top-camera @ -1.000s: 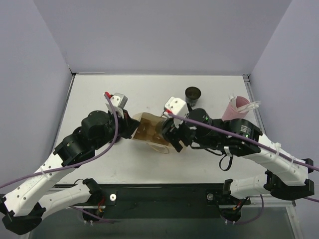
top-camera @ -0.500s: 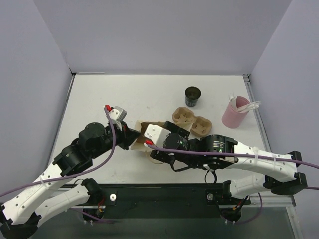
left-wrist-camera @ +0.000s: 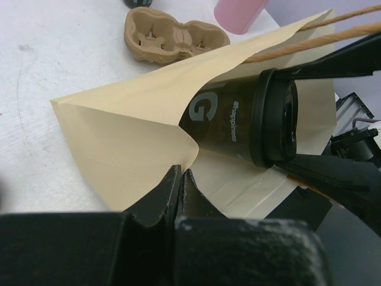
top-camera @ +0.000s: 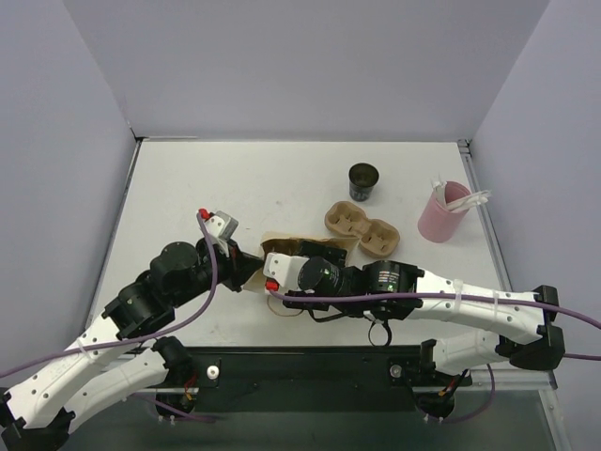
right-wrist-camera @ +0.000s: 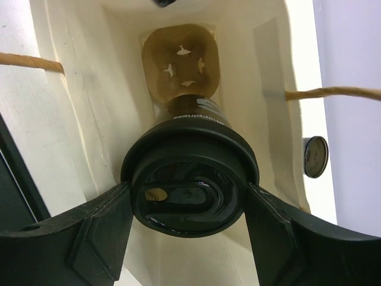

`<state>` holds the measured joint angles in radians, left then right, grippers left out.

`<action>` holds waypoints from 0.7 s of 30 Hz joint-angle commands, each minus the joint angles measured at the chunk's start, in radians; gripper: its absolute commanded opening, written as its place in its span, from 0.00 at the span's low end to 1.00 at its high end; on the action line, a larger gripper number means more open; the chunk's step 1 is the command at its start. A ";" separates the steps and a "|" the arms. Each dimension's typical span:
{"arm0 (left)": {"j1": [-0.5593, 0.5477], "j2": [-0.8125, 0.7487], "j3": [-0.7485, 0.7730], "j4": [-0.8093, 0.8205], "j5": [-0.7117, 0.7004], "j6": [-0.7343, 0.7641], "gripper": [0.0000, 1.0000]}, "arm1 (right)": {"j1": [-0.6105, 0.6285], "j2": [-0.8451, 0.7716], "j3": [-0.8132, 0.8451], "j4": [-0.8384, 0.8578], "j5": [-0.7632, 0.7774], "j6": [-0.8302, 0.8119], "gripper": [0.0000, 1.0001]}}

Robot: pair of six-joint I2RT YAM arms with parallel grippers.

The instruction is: Pack the takeout coffee

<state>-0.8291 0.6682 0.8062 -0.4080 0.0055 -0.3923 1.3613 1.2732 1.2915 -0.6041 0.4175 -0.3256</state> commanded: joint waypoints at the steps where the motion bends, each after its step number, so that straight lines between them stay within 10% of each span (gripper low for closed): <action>1: 0.002 -0.050 -0.044 0.028 0.002 -0.068 0.00 | -0.033 -0.008 0.028 0.029 -0.039 -0.075 0.44; 21: 0.005 -0.085 -0.076 0.038 -0.116 -0.086 0.00 | -0.160 0.083 0.094 -0.002 -0.129 -0.220 0.44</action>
<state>-0.8291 0.5800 0.7238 -0.4053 -0.0528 -0.4610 1.2221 1.3342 1.4166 -0.5934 0.2947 -0.5037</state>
